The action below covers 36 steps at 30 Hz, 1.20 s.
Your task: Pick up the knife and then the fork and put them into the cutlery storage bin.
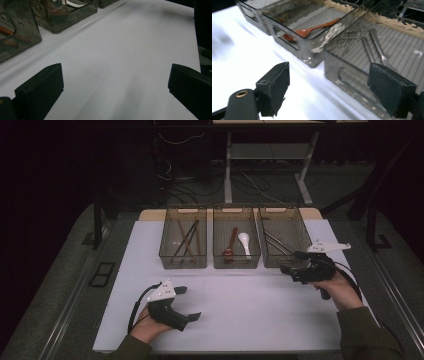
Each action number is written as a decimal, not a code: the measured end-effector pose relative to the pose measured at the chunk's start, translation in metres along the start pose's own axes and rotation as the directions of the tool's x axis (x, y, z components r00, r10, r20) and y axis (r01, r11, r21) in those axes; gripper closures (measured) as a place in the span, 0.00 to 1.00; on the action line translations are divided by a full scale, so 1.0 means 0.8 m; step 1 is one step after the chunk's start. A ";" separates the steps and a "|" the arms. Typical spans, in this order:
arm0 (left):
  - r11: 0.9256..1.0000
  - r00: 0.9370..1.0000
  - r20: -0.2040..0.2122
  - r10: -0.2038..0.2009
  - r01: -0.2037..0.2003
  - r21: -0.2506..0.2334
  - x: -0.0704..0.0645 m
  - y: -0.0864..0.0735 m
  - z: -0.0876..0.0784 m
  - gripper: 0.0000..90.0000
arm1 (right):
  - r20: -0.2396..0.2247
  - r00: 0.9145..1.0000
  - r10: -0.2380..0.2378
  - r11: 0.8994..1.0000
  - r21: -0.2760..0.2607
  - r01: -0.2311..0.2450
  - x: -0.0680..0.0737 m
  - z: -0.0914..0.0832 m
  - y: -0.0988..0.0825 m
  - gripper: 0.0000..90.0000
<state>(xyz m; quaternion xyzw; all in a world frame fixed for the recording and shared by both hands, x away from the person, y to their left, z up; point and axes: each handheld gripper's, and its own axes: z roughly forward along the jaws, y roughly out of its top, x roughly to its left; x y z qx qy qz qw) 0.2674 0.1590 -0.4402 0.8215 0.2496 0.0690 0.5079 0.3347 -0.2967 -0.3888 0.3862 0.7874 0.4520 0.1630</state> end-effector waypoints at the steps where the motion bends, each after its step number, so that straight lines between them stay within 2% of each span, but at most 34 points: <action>1: 1.000 1.000 0.001 0.001 -0.001 0.001 0.000 0.000 0.000 0.00 | -0.006 1.000 0.001 1.000 -0.004 -0.001 0.003 -0.002 -0.004 0.20; 11: 1.000 1.000 0.002 0.010 -0.010 0.003 -0.002 0.000 -0.001 0.00 | -0.048 0.999 -0.009 1.000 -0.030 0.007 0.031 -0.013 -0.054 0.17; 15: 1.000 1.000 0.003 0.009 -0.009 0.006 -0.003 0.000 0.000 0.00 | -0.056 0.998 0.019 0.999 -0.039 -0.021 0.040 -0.017 -0.074 0.15; 19: 1.000 1.000 0.004 0.011 -0.011 0.008 -0.004 0.000 0.000 0.00 | -0.067 0.997 0.027 0.999 -0.020 -0.028 0.048 -0.019 -0.090 0.15; 24: 1.000 1.000 0.004 0.012 -0.012 0.012 -0.004 0.000 0.000 0.00 | -0.066 0.998 0.017 1.000 -0.008 -0.017 0.054 -0.021 -0.101 0.15; 36: 1.000 1.000 -0.003 0.013 -0.013 0.022 -0.005 -0.001 0.001 0.00 | -0.070 0.998 0.001 1.000 0.001 -0.001 0.057 -0.020 -0.104 0.15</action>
